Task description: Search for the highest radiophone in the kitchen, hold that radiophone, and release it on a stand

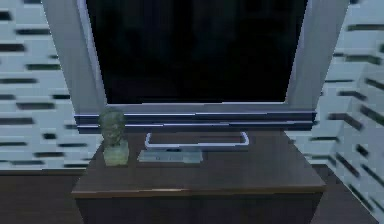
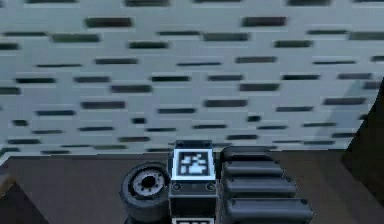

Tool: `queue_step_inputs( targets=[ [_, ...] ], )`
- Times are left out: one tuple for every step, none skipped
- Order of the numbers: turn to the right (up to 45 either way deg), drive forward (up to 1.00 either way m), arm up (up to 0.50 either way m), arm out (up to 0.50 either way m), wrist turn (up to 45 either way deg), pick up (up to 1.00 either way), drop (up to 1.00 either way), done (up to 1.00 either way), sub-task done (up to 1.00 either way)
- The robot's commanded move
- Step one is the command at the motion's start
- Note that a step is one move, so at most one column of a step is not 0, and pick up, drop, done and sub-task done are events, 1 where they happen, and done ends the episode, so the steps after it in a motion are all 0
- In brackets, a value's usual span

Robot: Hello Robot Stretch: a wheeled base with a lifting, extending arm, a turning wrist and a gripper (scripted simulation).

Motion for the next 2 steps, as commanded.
queue_step_inputs(
  targets=[
    [0.0,0.3,0.0,0.0,0.0,0.0,0.0,0.0,0.0],
    [-45.0,0.0,0.0,0.0,0.0,0.0,0.0,0.0,0.0]
  ],
)
